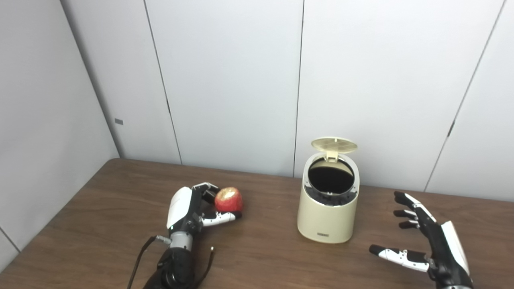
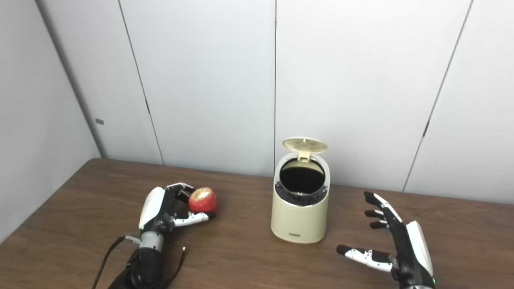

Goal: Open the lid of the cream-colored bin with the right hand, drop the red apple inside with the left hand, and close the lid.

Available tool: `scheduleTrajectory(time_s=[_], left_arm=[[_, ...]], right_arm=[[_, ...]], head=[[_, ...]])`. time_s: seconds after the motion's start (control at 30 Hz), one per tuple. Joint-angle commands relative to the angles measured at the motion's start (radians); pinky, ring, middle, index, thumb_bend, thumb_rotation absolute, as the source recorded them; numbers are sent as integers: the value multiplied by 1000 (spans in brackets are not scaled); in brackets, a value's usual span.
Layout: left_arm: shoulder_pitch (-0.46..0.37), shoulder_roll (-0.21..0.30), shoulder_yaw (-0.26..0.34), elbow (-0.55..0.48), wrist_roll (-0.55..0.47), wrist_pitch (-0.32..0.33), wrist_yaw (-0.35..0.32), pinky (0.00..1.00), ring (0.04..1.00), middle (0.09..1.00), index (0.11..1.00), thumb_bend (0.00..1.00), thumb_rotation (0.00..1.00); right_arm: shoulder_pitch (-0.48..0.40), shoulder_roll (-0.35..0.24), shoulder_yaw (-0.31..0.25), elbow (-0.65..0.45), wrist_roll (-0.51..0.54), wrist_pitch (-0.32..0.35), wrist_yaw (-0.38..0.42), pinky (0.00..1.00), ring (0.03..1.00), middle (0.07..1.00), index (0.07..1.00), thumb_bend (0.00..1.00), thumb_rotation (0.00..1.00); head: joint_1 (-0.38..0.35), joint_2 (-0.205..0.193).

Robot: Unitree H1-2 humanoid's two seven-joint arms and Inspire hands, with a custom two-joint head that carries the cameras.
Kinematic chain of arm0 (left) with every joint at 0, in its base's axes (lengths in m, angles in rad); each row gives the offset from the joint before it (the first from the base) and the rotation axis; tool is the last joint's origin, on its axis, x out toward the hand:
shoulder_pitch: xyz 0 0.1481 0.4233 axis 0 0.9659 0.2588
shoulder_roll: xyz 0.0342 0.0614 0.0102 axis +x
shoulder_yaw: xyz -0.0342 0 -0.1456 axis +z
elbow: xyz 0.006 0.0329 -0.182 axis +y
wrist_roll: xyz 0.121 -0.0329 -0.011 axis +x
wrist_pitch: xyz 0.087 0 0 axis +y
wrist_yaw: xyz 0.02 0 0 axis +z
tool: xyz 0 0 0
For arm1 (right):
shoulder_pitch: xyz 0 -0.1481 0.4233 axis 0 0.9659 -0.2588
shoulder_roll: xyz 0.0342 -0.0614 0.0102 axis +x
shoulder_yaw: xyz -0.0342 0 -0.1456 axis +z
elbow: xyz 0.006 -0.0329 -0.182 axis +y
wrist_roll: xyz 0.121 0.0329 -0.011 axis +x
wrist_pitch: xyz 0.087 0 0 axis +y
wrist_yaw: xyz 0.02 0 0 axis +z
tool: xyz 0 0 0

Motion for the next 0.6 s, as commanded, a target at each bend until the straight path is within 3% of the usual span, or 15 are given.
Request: scheduleTrajectory(time_s=[0.0,0.1,0.33,0.47,0.57], left_arm=[[12,-10,-7,-44,15,-40,31,827,590,473,496,525,0],[22,-20,-7,-137,24,-27,27,838,585,478,492,525,0],[9,-50,-4,-324,59,-12,9,720,528,466,501,525,0],[-16,-65,-11,-409,71,9,-22,847,521,462,506,525,0],[-39,-79,-24,-469,95,41,-53,835,525,475,493,526,0]], right_arm=[[-27,6,-5,-22,8,-21,-11,635,745,841,831,745,184],[-26,11,-5,-21,4,-19,-14,638,743,840,828,750,174],[-26,21,-2,-15,-20,-19,-26,632,733,835,824,754,177],[-26,28,0,-11,-31,-15,-32,635,734,832,822,756,205],[-27,35,1,-6,-33,-12,-35,645,738,834,823,756,200]], head=[[-5,1],[-16,0],[-41,-3],[-56,-6],[-71,-8]])
